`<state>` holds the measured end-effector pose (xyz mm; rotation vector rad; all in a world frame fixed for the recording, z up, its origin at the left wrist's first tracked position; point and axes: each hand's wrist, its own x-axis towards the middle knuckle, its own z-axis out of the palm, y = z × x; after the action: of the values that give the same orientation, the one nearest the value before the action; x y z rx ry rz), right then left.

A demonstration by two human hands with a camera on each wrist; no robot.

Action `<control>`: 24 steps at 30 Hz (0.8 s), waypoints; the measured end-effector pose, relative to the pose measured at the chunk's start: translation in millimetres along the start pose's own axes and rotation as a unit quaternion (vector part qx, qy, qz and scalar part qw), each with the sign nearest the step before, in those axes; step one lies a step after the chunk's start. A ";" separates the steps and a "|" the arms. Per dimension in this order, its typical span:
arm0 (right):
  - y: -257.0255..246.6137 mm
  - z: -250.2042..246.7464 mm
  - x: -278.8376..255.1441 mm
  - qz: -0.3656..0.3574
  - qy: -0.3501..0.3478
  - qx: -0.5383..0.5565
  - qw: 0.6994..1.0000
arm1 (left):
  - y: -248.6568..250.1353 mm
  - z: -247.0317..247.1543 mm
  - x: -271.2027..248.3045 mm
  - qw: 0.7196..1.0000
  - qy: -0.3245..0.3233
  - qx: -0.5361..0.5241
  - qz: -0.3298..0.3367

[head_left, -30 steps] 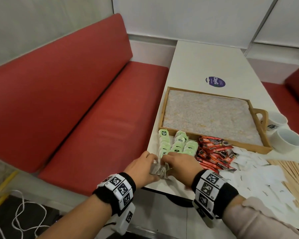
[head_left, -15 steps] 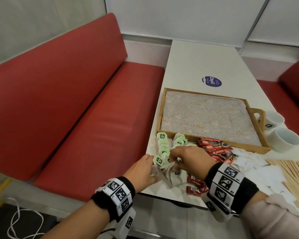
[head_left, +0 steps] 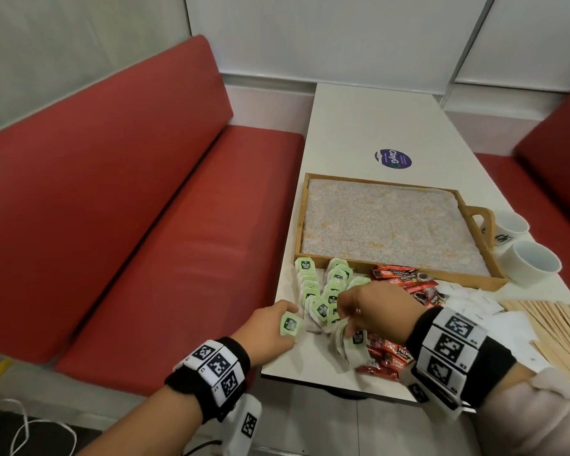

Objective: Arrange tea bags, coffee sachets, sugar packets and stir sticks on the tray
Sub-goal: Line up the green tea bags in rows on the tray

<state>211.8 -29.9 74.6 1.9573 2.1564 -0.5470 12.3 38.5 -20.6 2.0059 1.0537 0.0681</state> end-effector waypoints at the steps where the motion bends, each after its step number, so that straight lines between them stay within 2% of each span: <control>1: 0.5 -3.4 0.0 0.003 0.006 0.012 1.000 | -0.8 1.9 0.9 1.000 -0.006 -0.011 -0.001; 4: -0.2 -11.8 0.3 0.010 0.018 0.031 0.999 | -3.3 4.8 3.9 1.000 -0.008 -0.009 -0.001; 10: -4.7 -18.1 2.6 0.019 0.025 0.075 0.997 | -3.2 -6.6 2.7 0.990 0.052 0.130 0.008; 13: -8.0 -21.0 5.1 0.017 0.028 0.083 0.996 | 4.5 -15.5 -1.3 0.988 0.056 0.140 0.023; 16: -10.0 -29.0 6.1 0.016 0.037 0.099 0.994 | 30.7 -36.2 -6.9 0.993 0.030 0.027 0.109; 19: -12.3 -42.2 6.4 0.004 0.068 0.146 0.987 | 61.1 -53.6 -5.1 0.973 -0.084 -0.151 0.153; 21: -14.2 -51.3 7.3 -0.004 0.090 0.165 0.982 | 72.8 -57.0 1.9 0.946 -0.149 -0.247 0.148; 24: -12.2 -63.3 9.4 -0.006 0.105 0.174 0.979 | 81.9 -59.2 11.2 0.903 -0.227 -0.352 0.092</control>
<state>205.8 2.3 130.9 2.2724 2.3285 -0.8011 49.3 61.7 71.2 1.3518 0.4368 0.0644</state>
